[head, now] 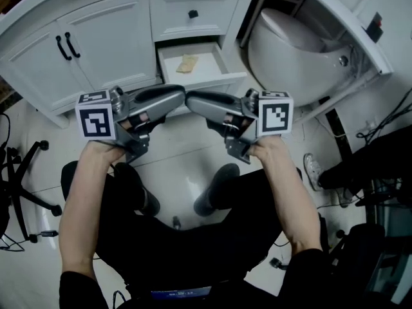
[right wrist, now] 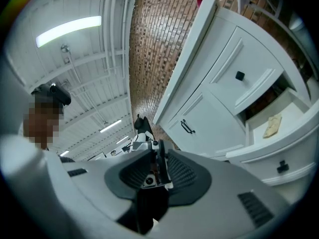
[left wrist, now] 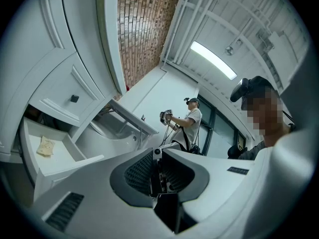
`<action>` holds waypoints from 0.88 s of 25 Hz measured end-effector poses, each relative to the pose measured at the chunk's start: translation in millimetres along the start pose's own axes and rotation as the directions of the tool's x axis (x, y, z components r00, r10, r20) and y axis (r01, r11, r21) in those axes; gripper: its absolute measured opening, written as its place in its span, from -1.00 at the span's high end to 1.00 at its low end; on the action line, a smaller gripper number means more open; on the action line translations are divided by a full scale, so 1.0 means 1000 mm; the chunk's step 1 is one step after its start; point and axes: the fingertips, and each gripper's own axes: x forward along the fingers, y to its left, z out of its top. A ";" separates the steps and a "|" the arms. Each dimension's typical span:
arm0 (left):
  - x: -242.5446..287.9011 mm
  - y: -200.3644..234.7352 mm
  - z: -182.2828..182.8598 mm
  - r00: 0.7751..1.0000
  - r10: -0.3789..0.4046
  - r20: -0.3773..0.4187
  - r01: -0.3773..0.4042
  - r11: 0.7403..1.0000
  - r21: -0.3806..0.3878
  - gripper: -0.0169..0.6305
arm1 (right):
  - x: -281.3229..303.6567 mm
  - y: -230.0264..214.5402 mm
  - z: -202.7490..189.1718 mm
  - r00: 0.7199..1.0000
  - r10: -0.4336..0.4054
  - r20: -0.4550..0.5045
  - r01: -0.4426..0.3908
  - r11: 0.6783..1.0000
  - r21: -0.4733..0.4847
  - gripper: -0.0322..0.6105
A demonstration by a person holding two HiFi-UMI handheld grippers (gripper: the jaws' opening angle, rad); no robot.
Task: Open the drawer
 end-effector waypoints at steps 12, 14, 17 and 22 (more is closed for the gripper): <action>0.001 0.001 0.005 0.999 0.033 -0.021 -0.031 0.996 0.079 0.78 | 0.000 0.000 0.001 1.000 0.002 0.002 -0.002 1.000 -0.003 0.53; 0.002 0.001 0.005 0.999 0.031 -0.021 -0.029 0.996 0.080 0.78 | -0.001 0.000 0.001 1.000 -0.001 0.003 0.001 1.000 -0.003 0.52; 0.002 0.001 0.005 0.999 0.027 -0.020 -0.025 0.996 0.082 0.78 | 0.000 0.001 0.001 1.000 0.005 0.004 -0.005 1.000 -0.007 0.53; 0.002 0.000 0.005 1.000 0.020 -0.022 -0.018 0.996 0.086 0.78 | 0.000 0.001 0.001 1.000 0.004 0.003 -0.004 1.000 -0.011 0.53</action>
